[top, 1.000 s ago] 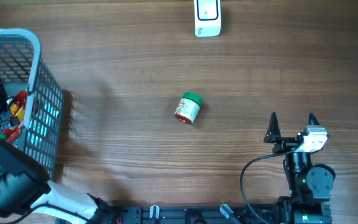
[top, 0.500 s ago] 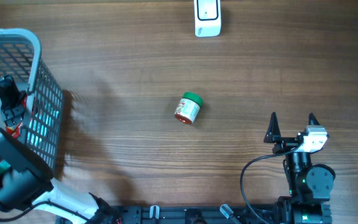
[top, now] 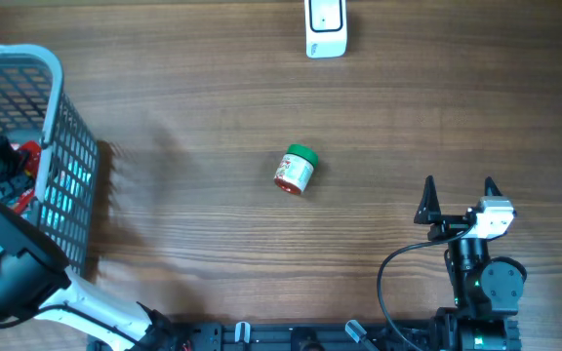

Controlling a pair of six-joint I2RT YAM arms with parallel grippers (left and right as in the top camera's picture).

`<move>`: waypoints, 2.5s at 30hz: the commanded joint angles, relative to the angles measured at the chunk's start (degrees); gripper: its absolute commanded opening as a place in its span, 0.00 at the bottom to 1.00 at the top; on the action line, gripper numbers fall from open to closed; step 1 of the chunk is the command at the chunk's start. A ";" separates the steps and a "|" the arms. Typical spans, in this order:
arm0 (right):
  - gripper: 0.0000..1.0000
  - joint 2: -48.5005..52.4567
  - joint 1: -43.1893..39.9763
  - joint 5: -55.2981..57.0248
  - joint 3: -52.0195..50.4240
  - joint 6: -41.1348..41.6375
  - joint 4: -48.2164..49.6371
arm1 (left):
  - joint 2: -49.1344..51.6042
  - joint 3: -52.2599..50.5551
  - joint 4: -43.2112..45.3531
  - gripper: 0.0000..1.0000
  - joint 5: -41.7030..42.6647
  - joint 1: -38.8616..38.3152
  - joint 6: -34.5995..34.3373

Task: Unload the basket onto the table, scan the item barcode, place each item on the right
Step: 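Grasp the red yellow-labelled bottle with the left gripper and lift it out, then place the red bottle upright beside the jar with the left gripper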

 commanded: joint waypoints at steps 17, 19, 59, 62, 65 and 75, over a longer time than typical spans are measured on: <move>1.00 0.00 0.35 -0.94 -0.15 -0.48 0.11 | 2.16 0.81 -4.61 0.38 9.22 0.85 2.05; 1.00 0.00 0.35 -0.94 -0.15 -0.52 0.11 | -1.33 1.99 -4.63 0.36 11.19 0.83 3.61; 1.00 0.00 0.35 -0.94 -0.15 -0.50 0.11 | -48.15 3.23 -6.80 0.36 6.84 -32.48 24.61; 1.00 0.00 0.35 -0.94 -0.15 -0.50 0.11 | -45.22 3.23 -6.75 0.36 1.84 -39.58 24.59; 1.00 0.00 0.35 -0.94 -0.15 -0.50 0.11 | -40.57 3.23 -6.80 0.36 -2.71 -47.25 24.63; 1.00 0.00 0.35 -0.92 -0.15 -0.50 0.11 | -20.92 3.23 -13.42 0.36 -3.85 -61.40 32.09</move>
